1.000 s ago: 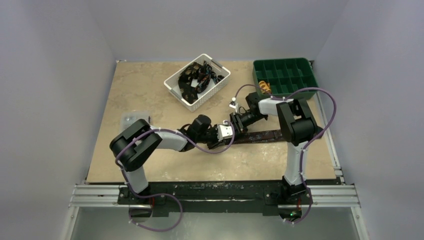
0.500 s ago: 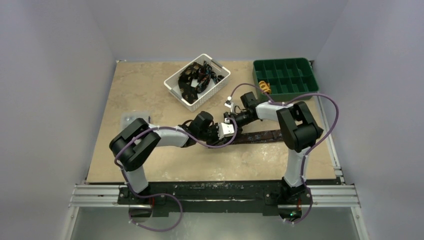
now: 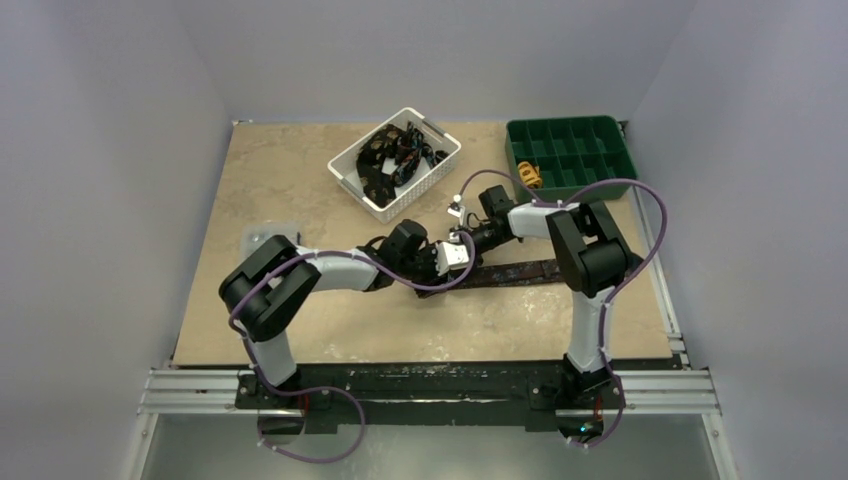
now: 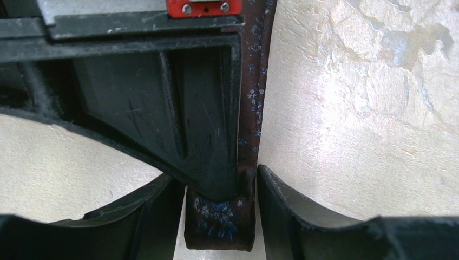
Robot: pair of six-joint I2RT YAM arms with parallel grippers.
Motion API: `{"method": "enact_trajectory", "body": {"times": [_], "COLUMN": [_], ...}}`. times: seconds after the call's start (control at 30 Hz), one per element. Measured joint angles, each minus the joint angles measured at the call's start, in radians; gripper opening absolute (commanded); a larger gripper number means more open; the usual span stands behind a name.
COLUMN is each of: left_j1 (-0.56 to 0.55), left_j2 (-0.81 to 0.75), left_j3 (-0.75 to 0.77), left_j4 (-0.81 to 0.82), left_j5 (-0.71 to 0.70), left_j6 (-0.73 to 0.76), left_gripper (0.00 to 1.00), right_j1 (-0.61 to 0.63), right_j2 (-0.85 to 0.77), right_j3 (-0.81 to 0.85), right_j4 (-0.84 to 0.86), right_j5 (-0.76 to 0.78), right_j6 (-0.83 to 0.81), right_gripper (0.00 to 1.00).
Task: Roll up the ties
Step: Roll the tie at the center of the board.
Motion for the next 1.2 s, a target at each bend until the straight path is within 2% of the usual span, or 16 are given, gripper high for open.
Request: {"method": "enact_trajectory", "body": {"times": [0.13,0.23,0.6,0.7,0.87,0.97,1.0,1.1,1.2], "left_j1": [0.026,0.050,0.054,0.045,0.029,0.022,0.022,0.016,0.014], "left_j2": [-0.006,-0.021,-0.036,-0.014,0.042,0.041,0.040,0.031,0.018], "left_j3": [-0.039,-0.090,-0.154,-0.153,-0.143,-0.143,-0.143,-0.143,-0.140], "left_j4": [0.063,0.134,0.296,0.335,0.385,0.385,0.381,0.363,0.328], "left_j5": [0.032,0.069,0.079,0.069,0.065,0.064,0.065,0.061,0.050], "left_j6": [-0.037,-0.069,-0.136,-0.142,-0.125,-0.105,-0.098,-0.068,-0.044], "left_gripper": [0.64,0.68,0.66,0.58,0.37,0.21,0.18,0.14,0.14], "right_j1": [-0.014,-0.032,-0.066,-0.069,-0.073,-0.074,-0.074,-0.075,-0.073], "right_j2": [0.027,0.046,0.054,0.054,0.055,0.055,0.055,0.054,0.037], "right_j3": [0.006,0.009,0.009,0.009,0.016,0.024,0.024,0.026,0.026], "right_j4": [-0.020,-0.038,-0.082,-0.089,-0.106,-0.122,-0.126,-0.136,-0.144], "right_j5": [-0.024,-0.047,-0.039,-0.030,-0.009,0.004,0.005,0.001,0.000], "right_j6": [-0.042,-0.071,-0.143,-0.147,-0.150,-0.157,-0.158,-0.161,-0.155], "right_gripper": [0.00,0.00,0.00,0.00,0.00,0.00,0.05,0.28,0.39]}}
